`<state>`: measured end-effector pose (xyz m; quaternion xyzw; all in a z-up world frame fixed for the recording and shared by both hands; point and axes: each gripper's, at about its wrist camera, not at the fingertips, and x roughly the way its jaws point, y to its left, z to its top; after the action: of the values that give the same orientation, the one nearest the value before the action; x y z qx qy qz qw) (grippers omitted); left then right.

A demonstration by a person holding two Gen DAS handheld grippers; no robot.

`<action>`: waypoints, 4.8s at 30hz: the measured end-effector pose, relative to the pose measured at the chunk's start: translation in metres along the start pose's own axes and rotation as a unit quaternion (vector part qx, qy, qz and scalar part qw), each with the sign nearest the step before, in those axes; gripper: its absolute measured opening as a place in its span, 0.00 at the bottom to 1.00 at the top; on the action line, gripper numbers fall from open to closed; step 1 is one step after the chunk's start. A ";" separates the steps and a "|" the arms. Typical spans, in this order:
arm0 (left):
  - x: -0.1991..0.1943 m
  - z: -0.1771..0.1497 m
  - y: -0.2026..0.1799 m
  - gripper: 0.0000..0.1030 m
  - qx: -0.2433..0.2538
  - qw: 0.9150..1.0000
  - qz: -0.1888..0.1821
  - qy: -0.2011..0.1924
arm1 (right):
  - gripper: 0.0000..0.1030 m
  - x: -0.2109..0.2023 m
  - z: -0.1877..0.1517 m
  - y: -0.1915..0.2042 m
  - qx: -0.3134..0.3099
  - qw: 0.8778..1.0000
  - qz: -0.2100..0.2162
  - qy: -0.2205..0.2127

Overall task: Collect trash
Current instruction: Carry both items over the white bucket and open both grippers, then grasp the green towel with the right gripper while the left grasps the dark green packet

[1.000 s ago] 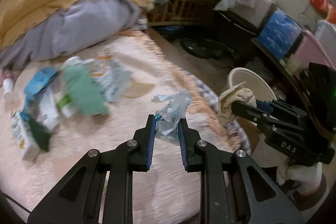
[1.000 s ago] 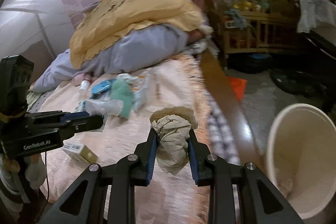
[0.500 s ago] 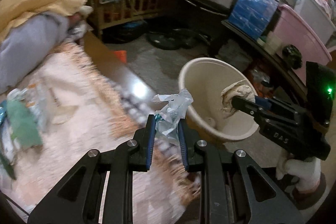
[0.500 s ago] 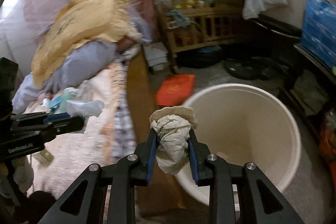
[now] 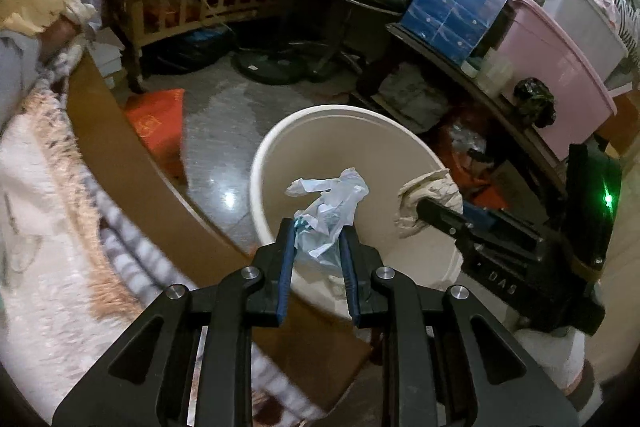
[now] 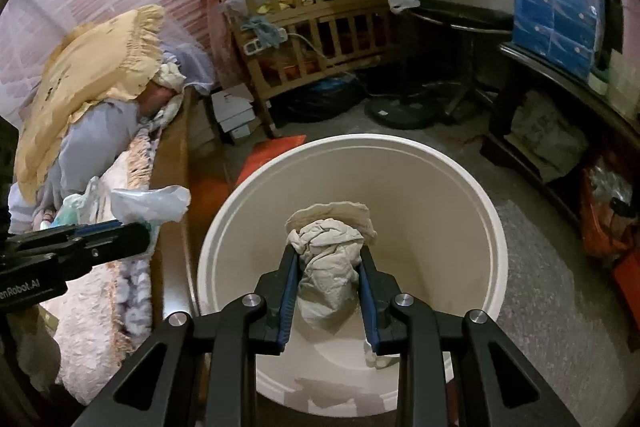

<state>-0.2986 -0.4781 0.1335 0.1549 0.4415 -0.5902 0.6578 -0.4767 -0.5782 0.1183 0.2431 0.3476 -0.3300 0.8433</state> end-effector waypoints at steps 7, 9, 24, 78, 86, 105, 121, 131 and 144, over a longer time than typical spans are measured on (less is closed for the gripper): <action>0.006 0.003 0.007 0.47 -0.037 0.999 -0.035 -0.009 | 0.48 0.001 0.002 -0.011 0.027 0.999 -0.022 -0.010; 0.003 0.003 0.009 0.47 -0.038 0.999 -0.033 -0.008 | 0.51 0.001 0.001 -0.011 0.028 0.999 -0.021 -0.008; -0.066 -0.032 0.048 0.47 -0.039 0.991 0.122 -0.050 | 0.57 -0.002 -0.007 0.046 -0.007 1.000 0.025 0.000; -0.272 -0.200 0.252 0.47 -0.228 0.908 0.333 -0.111 | 0.70 0.014 -0.051 0.330 -0.201 0.961 0.180 0.059; -0.286 -0.231 0.287 0.47 -0.274 0.894 0.339 -0.103 | 0.70 0.032 -0.060 0.351 -0.217 0.953 0.191 0.086; -0.259 -0.199 0.334 0.47 -0.302 0.909 0.265 -0.108 | 0.70 0.071 -0.041 0.404 -0.238 0.941 0.219 0.100; -0.238 -0.217 0.396 0.47 -0.302 0.882 0.361 -0.014 | 0.70 0.089 -0.042 0.412 -0.232 0.938 0.233 0.114; -0.268 -0.237 0.413 0.47 -0.340 0.870 0.355 -0.033 | 0.71 0.086 -0.044 0.414 -0.235 0.937 0.235 0.112; -0.222 -0.195 0.385 0.47 -0.329 0.909 0.252 -0.048 | 0.71 0.113 -0.018 0.437 -0.247 0.939 0.217 0.099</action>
<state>-0.0050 -0.0968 0.0711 0.0070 0.5246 -0.2326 0.8189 -0.1066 -0.3206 0.1011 0.1282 0.4384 -0.0167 0.8894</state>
